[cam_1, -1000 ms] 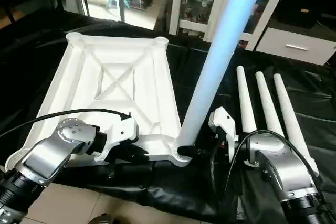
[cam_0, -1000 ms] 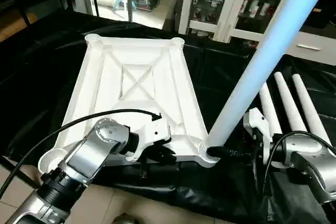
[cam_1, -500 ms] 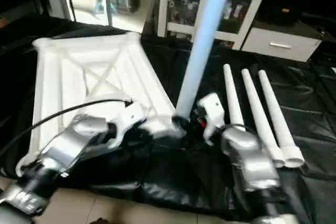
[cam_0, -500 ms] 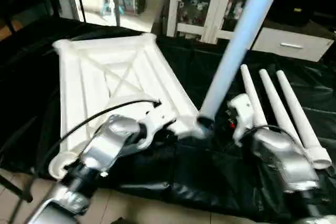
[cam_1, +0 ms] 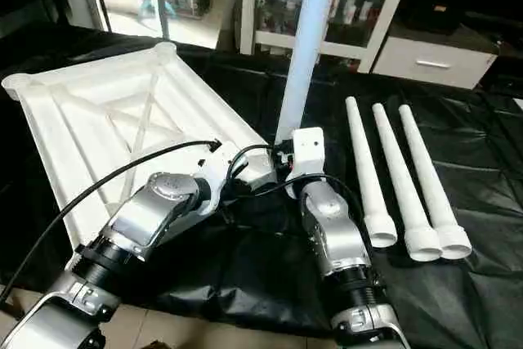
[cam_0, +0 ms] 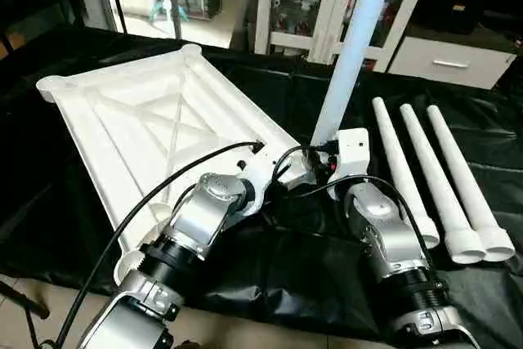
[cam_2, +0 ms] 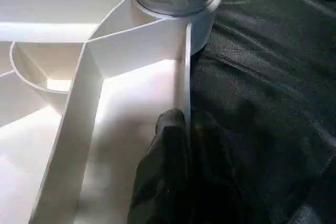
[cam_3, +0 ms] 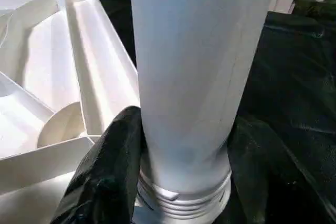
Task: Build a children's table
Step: Rotate leg to tighten
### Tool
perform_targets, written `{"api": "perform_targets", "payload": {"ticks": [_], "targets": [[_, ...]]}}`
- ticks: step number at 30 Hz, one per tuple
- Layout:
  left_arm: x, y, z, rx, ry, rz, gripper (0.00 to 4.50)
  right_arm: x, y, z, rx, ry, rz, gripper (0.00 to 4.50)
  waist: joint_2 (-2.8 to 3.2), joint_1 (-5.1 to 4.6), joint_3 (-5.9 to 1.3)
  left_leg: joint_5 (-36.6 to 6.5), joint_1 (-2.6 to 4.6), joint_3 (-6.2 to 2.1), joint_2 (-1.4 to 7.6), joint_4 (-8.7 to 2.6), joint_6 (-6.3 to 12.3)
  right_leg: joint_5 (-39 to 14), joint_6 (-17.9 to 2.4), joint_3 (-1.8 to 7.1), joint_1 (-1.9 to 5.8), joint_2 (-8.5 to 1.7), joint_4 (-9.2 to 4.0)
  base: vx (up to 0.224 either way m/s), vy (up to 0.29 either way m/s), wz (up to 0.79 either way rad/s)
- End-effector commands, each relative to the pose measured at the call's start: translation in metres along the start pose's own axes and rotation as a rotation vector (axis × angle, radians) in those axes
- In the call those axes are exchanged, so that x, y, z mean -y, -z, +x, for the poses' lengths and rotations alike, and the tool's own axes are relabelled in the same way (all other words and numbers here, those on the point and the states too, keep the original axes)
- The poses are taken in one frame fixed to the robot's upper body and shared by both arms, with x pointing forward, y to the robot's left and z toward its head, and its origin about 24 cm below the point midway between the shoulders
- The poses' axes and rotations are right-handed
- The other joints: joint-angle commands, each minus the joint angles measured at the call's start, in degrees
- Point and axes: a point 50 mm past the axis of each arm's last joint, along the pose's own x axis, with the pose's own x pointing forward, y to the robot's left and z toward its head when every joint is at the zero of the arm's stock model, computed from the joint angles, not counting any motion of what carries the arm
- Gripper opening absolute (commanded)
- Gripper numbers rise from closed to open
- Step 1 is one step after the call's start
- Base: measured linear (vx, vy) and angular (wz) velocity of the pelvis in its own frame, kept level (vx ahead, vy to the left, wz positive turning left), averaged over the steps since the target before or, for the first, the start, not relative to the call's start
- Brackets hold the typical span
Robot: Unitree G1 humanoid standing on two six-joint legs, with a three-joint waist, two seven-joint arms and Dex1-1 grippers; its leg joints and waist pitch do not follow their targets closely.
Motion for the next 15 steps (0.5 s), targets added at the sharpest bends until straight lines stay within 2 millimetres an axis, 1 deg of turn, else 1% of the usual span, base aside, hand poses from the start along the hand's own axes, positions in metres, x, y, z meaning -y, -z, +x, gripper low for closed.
{"api": "perform_targets", "payload": {"ticks": [1,2,3,4,5,6,7,8,9,11,12,13,14,15], "targets": [[-0.003,-0.017,-0.005,0.099,-0.017,0.007,0.00,-0.006,0.021,-0.004,-0.084,-0.044,0.020,2.00,-0.28,0.30,-3.05,-14.1,0.73,-1.20,2.62,-4.50,-0.36,-11.8,-9.1,1.80,1.49,-4.08,-5.05,0.000,0.000,0.00],[-0.004,-0.012,-0.009,0.094,0.013,0.028,0.00,-0.002,0.013,-0.006,-0.041,-0.083,0.056,2.56,-0.29,0.29,-3.04,-14.9,0.78,-1.24,2.65,-4.56,-0.47,-12.6,-8.7,1.81,1.43,-4.06,-5.13,0.000,0.000,0.00],[-0.004,-0.012,-0.009,0.094,0.013,0.028,0.00,-0.002,0.013,-0.006,-0.041,-0.083,0.056,2.70,-0.24,0.34,-3.05,-15.0,0.76,-1.33,2.69,-4.60,-0.50,-12.7,-8.5,1.80,1.52,-4.08,-5.09,0.000,0.000,0.00],[-0.004,-0.010,-0.011,0.086,0.029,0.031,0.00,0.001,0.009,-0.008,-0.023,-0.090,0.064,2.70,-0.20,0.26,-3.05,-14.8,0.66,-1.34,2.74,-4.67,-0.46,-12.0,-8.5,1.79,1.47,-4.04,-5.04,0.000,0.000,0.00],[-0.003,-0.008,-0.013,0.087,0.051,0.046,0.00,0.004,0.005,-0.009,-0.004,-0.101,0.068,2.75,-0.27,0.26,-3.18,-13.9,0.59,-1.32,2.76,-4.59,-0.06,-10.4,-8.6,1.82,1.66,-4.10,-4.91,0.000,0.000,0.00],[-0.003,-0.006,-0.015,0.088,0.067,0.062,0.00,0.007,0.002,-0.011,0.009,-0.112,0.069,2.89,-0.31,0.16,-3.14,-13.3,0.48,-1.26,2.80,-4.58,0.17,-9.6,-8.9,1.87,1.63,-4.10,-4.84,0.000,0.000,0.00],[-0.003,-0.004,-0.017,0.082,0.082,0.073,0.00,0.010,-0.002,-0.013,0.023,-0.123,0.068,3.04,-0.01,0.23,-3.13,-12.9,0.43,-1.31,2.73,-4.59,0.25,-9.1,-9.0,1.85,1.68,-4.09,-4.81,0.000,0.000,0.00],[-0.003,-0.001,-0.019,0.075,0.093,0.080,0.00,0.013,-0.005,-0.015,0.033,-0.132,0.067,3.12,-0.11,0.35,-3.39,-10.5,0.42,-1.16,2.70,-4.31,0.94,-5.8,-9.7,1.85,1.81,-4.00,-4.48,0.000,0.000,0.00],[-0.003,0.001,-0.021,0.072,0.112,0.089,0.00,0.016,-0.008,-0.017,0.043,-0.149,0.063,3.14,0.00,0.39,-3.39,-10.0,0.36,-1.16,2.70,-4.27,1.27,-4.8,-9.9,1.85,1.86,-3.92,-4.35,0.000,0.000,0.00],[-0.004,0.006,-0.024,0.061,0.124,0.088,0.00,0.024,-0.012,-0.022,0.052,-0.173,0.047,3.30,-0.07,0.54,-3.43,-7.8,0.29,-0.96,2.70,-4.06,2.01,-1.7,-10.9,1.79,1.82,-3.78,-4.05,0.000,0.000,0.00],[-0.003,0.012,-0.029,0.054,0.181,0.112,0.00,0.035,-0.016,-0.030,0.052,-0.218,0.021,3.45,-0.06,0.81,-3.46,-7.7,0.34,-0.97,2.76,-4.00,2.46,-1.5,-11.2,1.76,1.93,-3.86,-4.05,0.000,0.000,0.00],[-0.003,0.012,-0.029,0.054,0.181,0.112,0.00,0.035,-0.016,-0.030,0.052,-0.218,0.021,3.55,-0.06,0.81,-3.46,-7.7,0.34,-0.97,2.76,-4.00,2.46,-1.5,-11.2,1.76,1.93,-3.86,-4.05,0.000,0.000,0.00],[-0.003,0.014,-0.032,0.048,0.199,0.126,0.00,0.039,-0.018,-0.034,0.050,-0.251,0.012,3.57,0.01,1.09,-3.39,-7.7,0.42,-0.84,2.85,-3.97,2.84,-1.4,-11.6,1.81,1.72,-3.83,-4.07,0.000,0.000,0.00],[-0.002,0.016,-0.036,0.059,0.244,0.160,0.00,0.044,-0.019,-0.041,0.039,-0.328,-0.006,3.58,0.05,1.30,-3.42,-7.7,0.42,-0.92,2.93,-3.93,2.94,-1.4,-11.6,1.80,1.82,-3.89,-4.03,0.000,0.000,0.00]]}}
